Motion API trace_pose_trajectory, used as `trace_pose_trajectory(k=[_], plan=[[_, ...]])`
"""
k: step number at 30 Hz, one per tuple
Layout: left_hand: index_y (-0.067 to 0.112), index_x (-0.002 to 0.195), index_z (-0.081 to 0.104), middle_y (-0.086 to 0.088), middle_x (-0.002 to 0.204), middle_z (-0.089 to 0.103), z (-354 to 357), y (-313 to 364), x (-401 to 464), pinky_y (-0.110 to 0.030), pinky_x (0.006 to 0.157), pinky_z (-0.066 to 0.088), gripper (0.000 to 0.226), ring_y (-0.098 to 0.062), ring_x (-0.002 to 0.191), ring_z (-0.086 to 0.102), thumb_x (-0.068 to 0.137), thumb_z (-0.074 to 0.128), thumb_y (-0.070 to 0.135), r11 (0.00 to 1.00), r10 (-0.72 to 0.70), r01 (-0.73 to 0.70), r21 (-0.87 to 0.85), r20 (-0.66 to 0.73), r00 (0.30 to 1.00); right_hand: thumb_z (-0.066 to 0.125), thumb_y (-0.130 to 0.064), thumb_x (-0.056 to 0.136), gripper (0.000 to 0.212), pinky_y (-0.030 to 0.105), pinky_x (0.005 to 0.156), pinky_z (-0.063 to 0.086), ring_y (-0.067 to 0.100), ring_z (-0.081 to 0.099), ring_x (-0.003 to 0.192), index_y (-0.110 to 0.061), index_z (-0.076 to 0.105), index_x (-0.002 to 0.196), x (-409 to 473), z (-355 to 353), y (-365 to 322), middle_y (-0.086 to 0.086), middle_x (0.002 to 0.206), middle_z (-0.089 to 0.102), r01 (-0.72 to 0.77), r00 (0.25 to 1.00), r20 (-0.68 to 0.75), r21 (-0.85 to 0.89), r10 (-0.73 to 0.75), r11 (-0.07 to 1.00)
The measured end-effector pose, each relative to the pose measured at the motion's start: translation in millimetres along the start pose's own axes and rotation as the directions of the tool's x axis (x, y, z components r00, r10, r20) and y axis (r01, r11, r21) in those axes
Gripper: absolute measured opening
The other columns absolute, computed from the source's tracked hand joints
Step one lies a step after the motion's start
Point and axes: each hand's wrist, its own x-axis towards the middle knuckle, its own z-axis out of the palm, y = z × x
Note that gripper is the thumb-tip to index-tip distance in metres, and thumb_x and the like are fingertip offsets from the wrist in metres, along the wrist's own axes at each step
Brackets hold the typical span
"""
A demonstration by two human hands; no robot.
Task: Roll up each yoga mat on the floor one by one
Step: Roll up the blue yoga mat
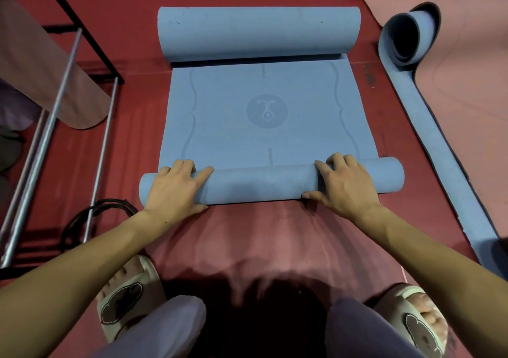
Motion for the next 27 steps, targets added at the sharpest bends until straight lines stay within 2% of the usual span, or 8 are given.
trace_pose_trajectory(k=[5, 9, 12, 15, 18, 20, 22, 27], plan=[[0.015, 0.120, 0.062, -0.005, 0.097, 0.064, 2.3, -1.3, -3.7, -0.047, 0.074, 0.052, 0.076, -0.032, 0.089, 0.060, 0.061, 0.090, 0.053, 0.997, -0.033, 0.030, -0.069, -0.045, 0.998, 0.067, -0.071, 0.083, 0.067, 0.045, 0.084, 0.050, 0.032, 0.059, 0.091, -0.011, 0.057, 0.110, 0.6, -0.2, -8.2, 0.009, 0.098, 0.062, -0.010, 0.999, -0.044, -0.013, 0.009, 1.000], [0.015, 0.130, 0.060, -0.006, 0.117, 0.066, 5.9, -2.1, -5.6, -0.048, 0.090, 0.050, 0.079, -0.032, 0.105, 0.060, 0.067, 0.090, 0.052, 0.997, -0.021, 0.015, -0.081, -0.082, 0.996, 0.058, -0.069, 0.088, 0.068, 0.049, 0.107, 0.043, 0.037, 0.056, 0.120, -0.010, 0.060, 0.121, -2.4, 3.5, -8.6, 0.010, 0.123, 0.065, -0.048, 0.998, -0.027, 0.028, 0.049, 0.998], [0.017, 0.140, 0.058, -0.015, 0.133, 0.061, 5.3, -6.8, -4.8, -0.053, 0.098, 0.047, 0.091, -0.039, 0.116, 0.059, 0.067, 0.086, 0.063, 0.998, -0.033, 0.029, -0.052, -0.075, 0.997, 0.056, -0.071, 0.089, 0.077, 0.059, 0.111, 0.038, 0.046, 0.046, 0.135, -0.011, 0.060, 0.136, -0.3, 3.1, -11.8, 0.016, 0.141, 0.058, -0.107, 0.994, -0.021, 0.014, 0.108, 0.994], [0.024, 0.144, 0.056, -0.010, 0.129, 0.061, 1.6, -9.5, -3.2, -0.052, 0.092, 0.051, 0.096, -0.036, 0.112, 0.061, 0.062, 0.093, 0.058, 0.998, -0.052, 0.051, -0.045, -0.042, 0.998, 0.047, -0.082, 0.085, 0.090, 0.059, 0.107, 0.039, 0.044, 0.047, 0.130, -0.014, 0.055, 0.144, 1.5, 0.3, -9.9, 0.016, 0.140, 0.055, -0.105, 0.994, 0.008, -0.017, 0.105, 0.994], [0.025, 0.138, 0.061, -0.003, 0.118, 0.068, -1.8, -12.4, 1.4, -0.049, 0.082, 0.053, 0.089, -0.031, 0.103, 0.066, 0.060, 0.094, 0.053, 0.997, -0.049, 0.048, -0.061, -0.023, 0.999, 0.061, -0.089, 0.072, 0.104, 0.057, 0.103, 0.041, 0.040, 0.051, 0.123, -0.013, 0.052, 0.143, 4.7, -0.2, -6.3, 0.013, 0.134, 0.057, -0.079, 0.996, 0.033, -0.049, 0.080, 0.996], [0.024, 0.132, 0.063, -0.001, 0.113, 0.071, -6.2, -16.3, 4.5, -0.047, 0.079, 0.055, 0.082, -0.030, 0.101, 0.068, 0.062, 0.091, 0.056, 0.994, -0.055, 0.054, -0.095, -0.007, 0.998, 0.072, -0.076, 0.075, 0.093, 0.057, 0.101, 0.043, 0.038, 0.053, 0.119, -0.013, 0.051, 0.140, 7.2, 2.4, -6.1, 0.012, 0.131, 0.059, -0.068, 0.997, 0.035, -0.082, 0.071, 0.994], [0.024, 0.126, 0.064, 0.001, 0.109, 0.072, -11.3, -19.3, 8.1, -0.045, 0.080, 0.055, 0.078, -0.027, 0.101, 0.068, 0.063, 0.088, 0.061, 0.989, -0.073, 0.075, -0.129, 0.018, 0.997, 0.072, -0.068, 0.081, 0.083, 0.055, 0.099, 0.043, 0.038, 0.053, 0.114, -0.011, 0.051, 0.137, 7.6, 6.0, -6.2, 0.012, 0.127, 0.059, -0.063, 0.998, 0.022, -0.105, 0.065, 0.992], [0.036, 0.124, 0.062, 0.007, 0.106, 0.070, -19.5, -26.6, 19.8, -0.036, 0.073, 0.053, 0.082, -0.020, 0.098, 0.068, 0.057, 0.080, 0.080, 0.985, -0.063, 0.087, -0.150, 0.161, 0.985, 0.075, -0.063, 0.081, 0.078, 0.055, 0.102, 0.042, 0.038, 0.054, 0.116, -0.013, 0.052, 0.137, 10.8, 8.8, 0.1, 0.011, 0.127, 0.061, -0.048, 0.996, 0.072, -0.069, 0.053, 0.996]])
